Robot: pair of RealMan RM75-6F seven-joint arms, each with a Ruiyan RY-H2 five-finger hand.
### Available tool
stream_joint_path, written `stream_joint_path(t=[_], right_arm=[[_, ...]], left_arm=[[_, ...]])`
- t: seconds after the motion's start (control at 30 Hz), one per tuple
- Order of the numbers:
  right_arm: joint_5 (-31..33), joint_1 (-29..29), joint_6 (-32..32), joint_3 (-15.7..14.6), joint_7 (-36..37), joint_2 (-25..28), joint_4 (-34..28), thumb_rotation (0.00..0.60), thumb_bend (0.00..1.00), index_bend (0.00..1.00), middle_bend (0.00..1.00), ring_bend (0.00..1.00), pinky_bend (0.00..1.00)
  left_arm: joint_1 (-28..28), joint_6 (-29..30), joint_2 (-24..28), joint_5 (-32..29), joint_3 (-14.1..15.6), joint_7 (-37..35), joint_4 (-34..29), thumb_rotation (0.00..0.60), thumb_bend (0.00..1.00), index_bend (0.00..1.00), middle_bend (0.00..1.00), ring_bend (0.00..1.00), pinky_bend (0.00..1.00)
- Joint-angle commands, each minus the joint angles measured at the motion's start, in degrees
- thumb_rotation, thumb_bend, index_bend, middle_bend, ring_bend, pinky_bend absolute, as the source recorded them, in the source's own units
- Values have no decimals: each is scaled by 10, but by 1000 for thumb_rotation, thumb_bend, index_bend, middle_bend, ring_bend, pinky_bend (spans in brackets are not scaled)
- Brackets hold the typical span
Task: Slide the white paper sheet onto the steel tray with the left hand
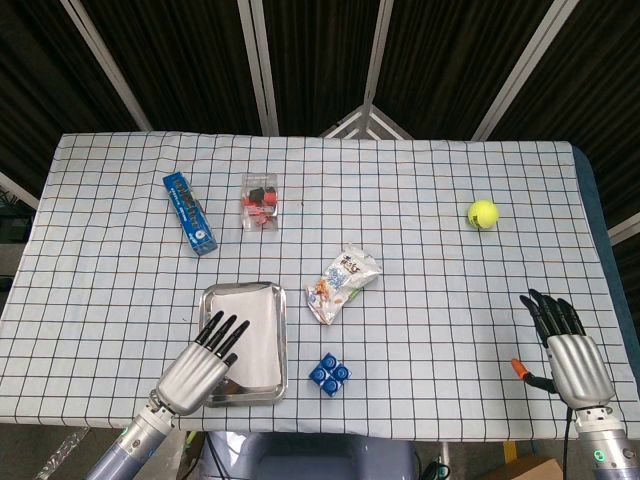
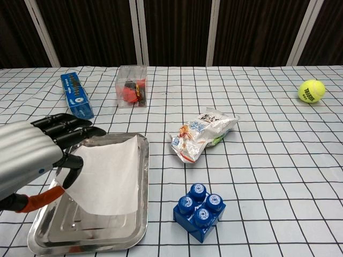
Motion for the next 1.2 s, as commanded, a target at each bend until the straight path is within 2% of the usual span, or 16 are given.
stream_joint_path(t=[0.03, 0.5, 1.0, 1.1, 1.2], right_arm=[[0, 0, 0, 0, 1, 0, 0, 600, 314, 0, 0, 0, 0], [0, 0, -1, 0, -3, -1, 0, 600, 314, 0, 0, 0, 0], [-1, 0, -1, -1, -1, 1, -1, 600, 313, 0, 0, 0, 0], [-1, 0, -1, -1, -1, 1, -1, 600, 313, 0, 0, 0, 0], [-2, 0, 0, -1, -1, 1, -1, 600, 313, 0, 0, 0, 0]], left_arm=[[-8, -8, 3, 11, 8, -12, 8, 600, 509, 565, 41, 0, 0], [-1, 9, 26, 30, 27, -38, 32, 600, 509, 542, 29, 0, 0], [19, 11, -17, -20, 10, -6, 28, 600, 509, 535, 20, 0, 0], [19, 9, -19, -26, 9, -2, 25, 600, 503, 508, 8, 0, 0], [20, 8, -21, -29, 11, 0, 22, 600, 465, 430, 0, 0, 0]])
